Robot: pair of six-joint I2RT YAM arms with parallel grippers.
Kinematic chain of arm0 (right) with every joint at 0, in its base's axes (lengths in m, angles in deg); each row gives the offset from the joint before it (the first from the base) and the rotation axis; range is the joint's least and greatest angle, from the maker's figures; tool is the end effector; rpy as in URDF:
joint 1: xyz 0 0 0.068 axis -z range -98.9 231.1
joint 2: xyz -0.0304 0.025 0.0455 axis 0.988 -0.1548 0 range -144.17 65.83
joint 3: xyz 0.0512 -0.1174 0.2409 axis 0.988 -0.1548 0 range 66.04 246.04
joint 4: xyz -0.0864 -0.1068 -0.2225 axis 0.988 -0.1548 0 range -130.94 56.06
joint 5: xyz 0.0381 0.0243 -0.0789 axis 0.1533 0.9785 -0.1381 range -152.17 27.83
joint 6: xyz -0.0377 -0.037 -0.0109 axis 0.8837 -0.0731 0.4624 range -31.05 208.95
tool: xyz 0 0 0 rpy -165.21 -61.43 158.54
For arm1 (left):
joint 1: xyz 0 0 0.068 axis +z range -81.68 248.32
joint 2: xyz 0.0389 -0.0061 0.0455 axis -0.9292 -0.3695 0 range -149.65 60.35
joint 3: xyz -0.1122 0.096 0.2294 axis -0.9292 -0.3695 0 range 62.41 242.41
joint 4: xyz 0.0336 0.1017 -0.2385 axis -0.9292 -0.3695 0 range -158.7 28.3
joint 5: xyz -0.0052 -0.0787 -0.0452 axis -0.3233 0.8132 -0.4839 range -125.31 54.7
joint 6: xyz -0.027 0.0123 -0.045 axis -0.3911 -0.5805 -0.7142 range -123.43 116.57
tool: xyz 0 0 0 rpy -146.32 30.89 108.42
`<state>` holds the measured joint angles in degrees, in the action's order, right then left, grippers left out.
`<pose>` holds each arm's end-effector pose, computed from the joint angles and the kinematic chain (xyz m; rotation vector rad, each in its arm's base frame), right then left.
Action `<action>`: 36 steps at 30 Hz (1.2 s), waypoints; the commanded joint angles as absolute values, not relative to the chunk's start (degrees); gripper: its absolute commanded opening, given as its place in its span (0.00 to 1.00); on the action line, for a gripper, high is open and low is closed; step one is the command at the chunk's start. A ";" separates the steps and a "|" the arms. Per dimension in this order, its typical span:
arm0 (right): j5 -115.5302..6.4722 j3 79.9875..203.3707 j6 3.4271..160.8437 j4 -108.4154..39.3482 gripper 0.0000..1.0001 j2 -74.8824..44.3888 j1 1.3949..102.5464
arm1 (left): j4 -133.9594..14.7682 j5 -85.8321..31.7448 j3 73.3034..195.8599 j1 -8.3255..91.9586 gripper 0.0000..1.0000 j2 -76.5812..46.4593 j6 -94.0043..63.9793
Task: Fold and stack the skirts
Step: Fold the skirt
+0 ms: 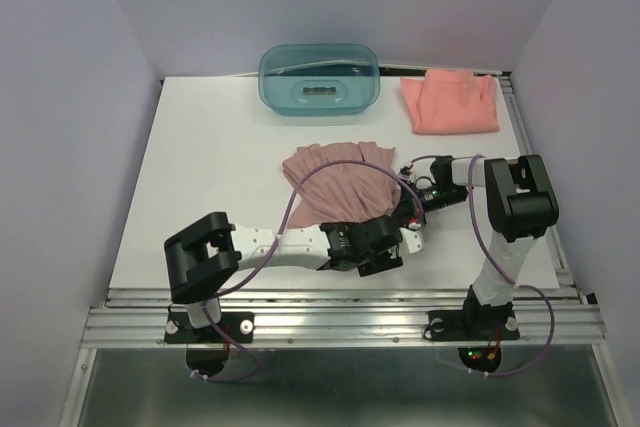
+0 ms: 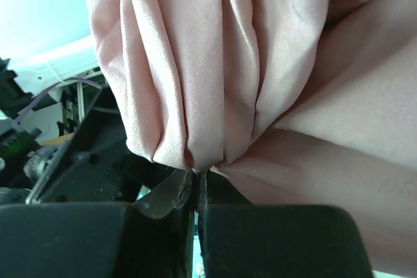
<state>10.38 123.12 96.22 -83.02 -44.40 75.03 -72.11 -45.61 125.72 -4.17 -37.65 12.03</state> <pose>0.2831 0.0644 0.1183 0.0911 -2.4036 -1.7624 0.1172 -0.3502 0.2076 1.5736 1.7573 -0.2783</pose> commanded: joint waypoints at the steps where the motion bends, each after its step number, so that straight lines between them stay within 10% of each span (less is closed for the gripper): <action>1: 14.91 123.17 97.56 -85.26 0.01 -44.56 74.77 | -69.26 -51.92 127.27 -5.60 0.73 -37.21 8.17; 10: 16.84 123.09 98.62 -87.11 0.01 -44.91 74.77 | -68.47 -56.05 128.24 -6.39 0.60 -40.55 8.43; 13: 17.55 123.78 101.25 -89.39 0.01 -45.00 74.77 | -68.29 -57.27 128.07 -6.30 0.42 -41.34 8.87; 16: 17.02 125.19 104.67 -92.64 0.01 -45.43 74.77 | -68.99 -56.49 127.71 -6.30 0.01 -40.38 11.15; 20: 10.17 134.90 111.51 -100.43 0.17 -48.32 75.47 | -73.80 -48.35 127.71 -6.39 0.00 -36.52 14.67; 23: 10.95 145.27 112.77 -104.85 0.48 -50.96 78.72 | -78.90 -44.28 128.68 -6.39 0.00 -35.20 15.38; 36: -12.93 169.22 92.73 -85.70 0.62 -55.88 74.27 | -94.81 -25.13 135.71 -6.48 0.00 -33.78 20.29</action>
